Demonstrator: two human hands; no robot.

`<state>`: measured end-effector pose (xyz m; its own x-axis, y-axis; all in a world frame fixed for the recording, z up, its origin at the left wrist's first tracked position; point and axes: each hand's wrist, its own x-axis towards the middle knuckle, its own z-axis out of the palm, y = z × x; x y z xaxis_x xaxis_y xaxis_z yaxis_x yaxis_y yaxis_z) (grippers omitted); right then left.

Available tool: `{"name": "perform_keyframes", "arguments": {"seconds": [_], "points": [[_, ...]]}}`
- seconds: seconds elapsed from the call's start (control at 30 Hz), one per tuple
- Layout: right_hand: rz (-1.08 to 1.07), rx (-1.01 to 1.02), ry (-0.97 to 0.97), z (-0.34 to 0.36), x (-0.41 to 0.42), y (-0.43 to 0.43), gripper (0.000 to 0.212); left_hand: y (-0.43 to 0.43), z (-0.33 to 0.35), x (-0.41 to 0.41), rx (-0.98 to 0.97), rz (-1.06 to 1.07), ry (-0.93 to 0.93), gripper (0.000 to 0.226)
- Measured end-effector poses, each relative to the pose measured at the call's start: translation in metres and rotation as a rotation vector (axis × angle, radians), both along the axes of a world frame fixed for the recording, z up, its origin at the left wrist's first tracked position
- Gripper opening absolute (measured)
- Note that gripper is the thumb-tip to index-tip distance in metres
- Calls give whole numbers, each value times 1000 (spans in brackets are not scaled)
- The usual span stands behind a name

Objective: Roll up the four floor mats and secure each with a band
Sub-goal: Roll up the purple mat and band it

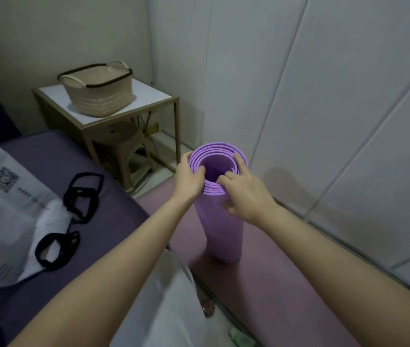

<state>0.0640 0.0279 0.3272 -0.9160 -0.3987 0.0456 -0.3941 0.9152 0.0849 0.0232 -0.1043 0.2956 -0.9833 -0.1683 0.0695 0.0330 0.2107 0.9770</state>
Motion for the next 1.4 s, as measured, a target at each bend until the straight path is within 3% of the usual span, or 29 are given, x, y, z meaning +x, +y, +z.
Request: {"name": "perform_keyframes", "arguments": {"seconds": [0.13, 0.2, 0.3, 0.43, 0.53, 0.6, 0.73, 0.97, 1.1, 1.23, 1.4], "points": [[1, 52, -39, 4, -16, -32, 44, -67, -27, 6, -276, 114, -14, 39], [-5, 68, -49, 5, -25, -45, 46, -110, -54, 17, -609, 178, -89, 39], [1, 69, -64, 4, -33, -64, 49, -161, -91, 40, -1061, 174, -378, 48], [60, 100, -65, -2, -34, -87, 46, -191, -120, 67, -1136, 97, -735, 57], [114, 109, -55, -9, -31, -98, 46, -197, -133, 74, -1196, 101, -624, 52], [130, 107, -50, -13, -29, -102, 45, -197, -136, 76, -1138, 105, -513, 43], [141, 99, -34, -16, -25, -101, 45, -190, -131, 67, -793, 95, -324, 35], [121, 98, -18, -11, -14, -75, 45, -122, -39, 38, -444, 168, 82, 53], [62, 101, -14, -4, -5, -46, 44, -84, 9, 31, -368, 253, 299, 56], [-32, 49, 2, 2, 14, -9, 40, -43, 32, 37, -322, 112, 443, 43], [-164, 79, 11, 14, 34, 45, 40, 9, 34, 45, -263, -78, 489, 36]]}}
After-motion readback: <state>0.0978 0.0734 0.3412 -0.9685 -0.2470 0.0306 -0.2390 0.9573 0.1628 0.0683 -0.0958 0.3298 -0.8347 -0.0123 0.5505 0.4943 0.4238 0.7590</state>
